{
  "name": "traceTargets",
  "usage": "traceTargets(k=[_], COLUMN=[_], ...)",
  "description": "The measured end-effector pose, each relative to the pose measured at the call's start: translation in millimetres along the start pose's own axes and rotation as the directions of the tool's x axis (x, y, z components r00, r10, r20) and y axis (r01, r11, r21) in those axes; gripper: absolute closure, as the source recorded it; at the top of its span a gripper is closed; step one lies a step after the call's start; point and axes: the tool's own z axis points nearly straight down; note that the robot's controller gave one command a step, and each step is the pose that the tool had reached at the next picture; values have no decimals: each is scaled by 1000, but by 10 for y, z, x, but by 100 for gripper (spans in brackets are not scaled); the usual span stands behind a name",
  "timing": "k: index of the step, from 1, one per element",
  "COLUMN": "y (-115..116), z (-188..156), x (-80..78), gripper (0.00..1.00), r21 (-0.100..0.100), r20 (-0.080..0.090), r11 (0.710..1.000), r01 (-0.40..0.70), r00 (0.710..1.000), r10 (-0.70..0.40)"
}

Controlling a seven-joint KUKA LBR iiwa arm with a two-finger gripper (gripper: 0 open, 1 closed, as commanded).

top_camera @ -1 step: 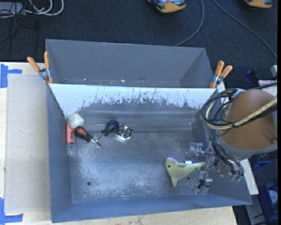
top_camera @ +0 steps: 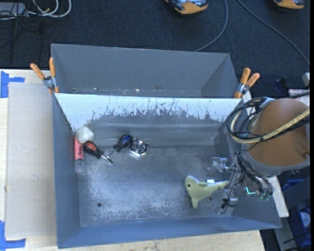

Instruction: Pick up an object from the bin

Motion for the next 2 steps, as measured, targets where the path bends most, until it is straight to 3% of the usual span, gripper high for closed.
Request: traceTargets(k=[1,2], y=[-154,-152], z=[1036,1003], x=[-303,-314], gripper=[0,0], r21=[-1,-1], r20=[-7,-3], r11=[1000,1000], r01=[-18,-18], r00=[1000,1000], r10=[18,18])
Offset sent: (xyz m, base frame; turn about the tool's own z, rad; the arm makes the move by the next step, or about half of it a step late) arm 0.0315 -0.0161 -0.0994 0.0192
